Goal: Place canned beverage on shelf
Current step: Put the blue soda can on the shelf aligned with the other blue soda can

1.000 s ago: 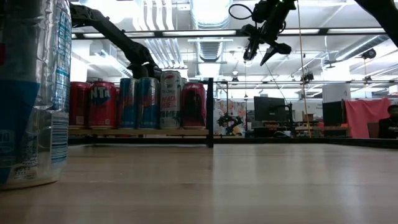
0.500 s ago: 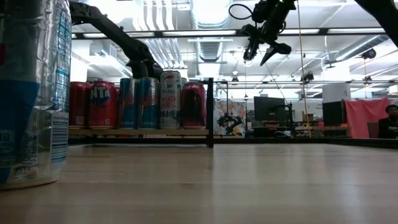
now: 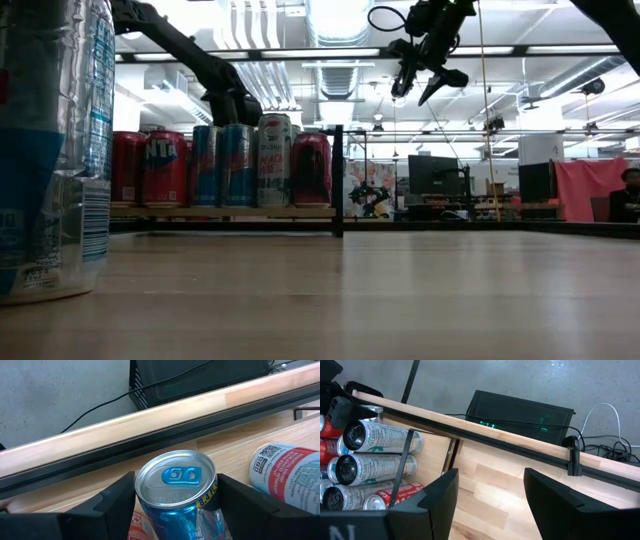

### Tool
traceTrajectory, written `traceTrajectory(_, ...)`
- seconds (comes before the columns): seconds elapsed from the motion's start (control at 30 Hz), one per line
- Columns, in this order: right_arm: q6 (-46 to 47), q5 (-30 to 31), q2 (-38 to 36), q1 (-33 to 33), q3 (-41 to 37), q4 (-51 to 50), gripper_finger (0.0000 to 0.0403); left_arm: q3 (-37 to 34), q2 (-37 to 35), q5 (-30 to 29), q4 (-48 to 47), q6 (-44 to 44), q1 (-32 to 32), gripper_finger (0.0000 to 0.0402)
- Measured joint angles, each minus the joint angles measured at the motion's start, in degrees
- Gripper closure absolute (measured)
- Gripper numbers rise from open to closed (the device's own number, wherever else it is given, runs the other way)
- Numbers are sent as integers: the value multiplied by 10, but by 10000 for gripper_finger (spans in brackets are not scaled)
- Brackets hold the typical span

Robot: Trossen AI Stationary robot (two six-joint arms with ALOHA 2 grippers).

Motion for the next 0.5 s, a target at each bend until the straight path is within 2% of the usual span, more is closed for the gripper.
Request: traceTrajectory(0.5,0,0,0,0,0,0,191,0,-15,0,3,0,0,167)
